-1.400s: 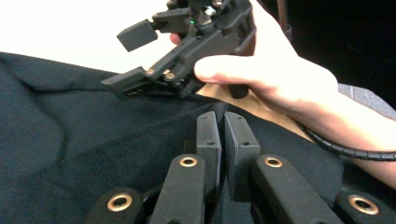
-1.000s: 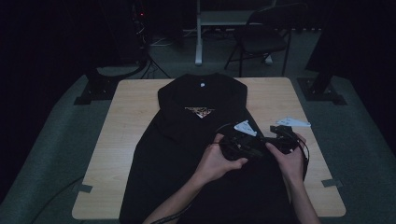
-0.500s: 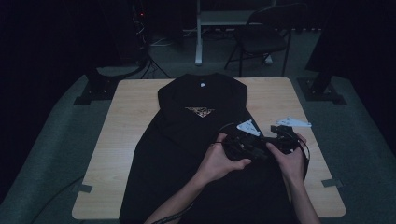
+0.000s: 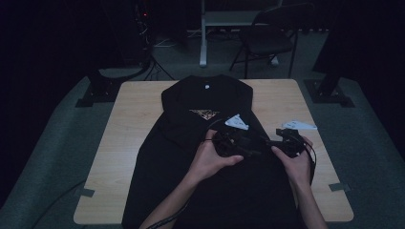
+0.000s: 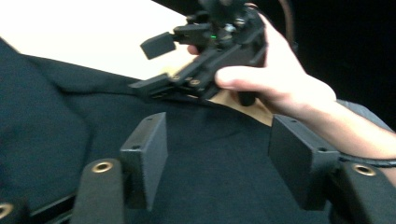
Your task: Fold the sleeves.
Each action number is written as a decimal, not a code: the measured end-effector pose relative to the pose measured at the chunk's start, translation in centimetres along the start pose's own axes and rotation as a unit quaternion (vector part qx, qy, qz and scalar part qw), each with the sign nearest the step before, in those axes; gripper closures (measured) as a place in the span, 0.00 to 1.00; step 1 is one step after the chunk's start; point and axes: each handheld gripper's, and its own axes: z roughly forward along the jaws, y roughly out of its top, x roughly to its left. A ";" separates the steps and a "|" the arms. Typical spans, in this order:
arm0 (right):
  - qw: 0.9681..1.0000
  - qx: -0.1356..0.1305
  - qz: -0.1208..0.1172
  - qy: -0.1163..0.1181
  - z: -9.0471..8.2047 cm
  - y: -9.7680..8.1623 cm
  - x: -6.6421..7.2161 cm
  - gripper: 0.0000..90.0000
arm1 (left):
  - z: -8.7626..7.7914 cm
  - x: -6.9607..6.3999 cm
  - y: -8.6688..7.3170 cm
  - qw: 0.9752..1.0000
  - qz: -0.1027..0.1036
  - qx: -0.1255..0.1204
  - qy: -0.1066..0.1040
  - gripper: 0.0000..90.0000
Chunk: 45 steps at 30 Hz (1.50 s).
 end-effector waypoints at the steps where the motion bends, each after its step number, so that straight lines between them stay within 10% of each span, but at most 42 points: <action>1: 1.000 0.000 0.000 0.000 0.0 0.0 0.0 0.22 | -0.4 0.6 -0.3 1.000 -0.008 -0.006 0.005 0.42; 12: 1.000 0.001 -0.003 0.002 0.0 0.0 0.1 0.22 | -3.3 4.4 -2.4 0.997 -0.055 -0.016 0.044 0.36; 23: 1.000 0.008 -0.009 0.006 0.3 -0.1 0.2 0.22 | -8.2 9.3 -5.3 0.986 -0.106 -0.036 0.120 0.36; 34: 1.000 0.018 -0.019 0.014 0.6 -0.1 0.5 0.22 | -12.7 13.7 -9.0 0.968 -0.173 -0.072 0.164 0.35; 39: 0.999 0.023 -0.023 0.016 0.7 -0.1 0.6 0.22 | -14.5 16.2 -11.7 0.954 -0.218 -0.079 0.189 0.35; 45: 0.999 0.029 -0.027 0.017 0.9 -0.2 0.7 0.22 | -15.0 17.7 -13.9 0.944 -0.250 -0.068 0.204 0.35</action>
